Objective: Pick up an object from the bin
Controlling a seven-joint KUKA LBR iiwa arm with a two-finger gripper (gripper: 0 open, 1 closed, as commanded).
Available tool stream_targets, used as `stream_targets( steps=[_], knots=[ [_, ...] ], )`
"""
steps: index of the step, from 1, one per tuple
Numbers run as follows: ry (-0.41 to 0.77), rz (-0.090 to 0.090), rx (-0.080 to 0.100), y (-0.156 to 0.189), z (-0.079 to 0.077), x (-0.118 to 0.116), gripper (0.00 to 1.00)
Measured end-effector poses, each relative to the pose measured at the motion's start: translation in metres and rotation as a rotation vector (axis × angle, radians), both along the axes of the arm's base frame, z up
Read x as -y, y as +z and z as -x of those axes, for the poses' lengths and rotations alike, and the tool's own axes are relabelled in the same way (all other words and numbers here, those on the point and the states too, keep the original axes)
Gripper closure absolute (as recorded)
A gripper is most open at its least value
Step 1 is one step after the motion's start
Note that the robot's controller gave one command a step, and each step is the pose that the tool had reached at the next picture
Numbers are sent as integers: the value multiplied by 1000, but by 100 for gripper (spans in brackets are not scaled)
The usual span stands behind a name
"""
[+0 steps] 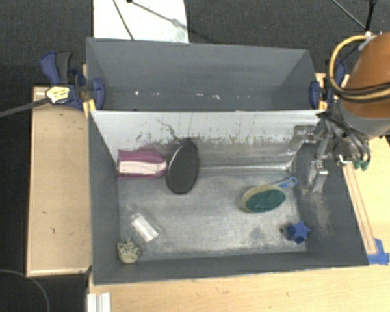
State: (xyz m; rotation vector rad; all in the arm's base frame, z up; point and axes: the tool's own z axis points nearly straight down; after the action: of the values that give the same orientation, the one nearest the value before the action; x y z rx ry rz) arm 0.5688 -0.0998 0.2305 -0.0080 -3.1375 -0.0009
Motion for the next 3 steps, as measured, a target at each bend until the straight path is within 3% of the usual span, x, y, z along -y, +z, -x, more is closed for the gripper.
stream_targets(
  steps=[1,2,3],
  knots=[
    [173,-1,0,-146,2,11,0],
    [143,-3,2,-161,29,-37,0],
    [143,0,7,-160,27,-33,100]
  ],
)
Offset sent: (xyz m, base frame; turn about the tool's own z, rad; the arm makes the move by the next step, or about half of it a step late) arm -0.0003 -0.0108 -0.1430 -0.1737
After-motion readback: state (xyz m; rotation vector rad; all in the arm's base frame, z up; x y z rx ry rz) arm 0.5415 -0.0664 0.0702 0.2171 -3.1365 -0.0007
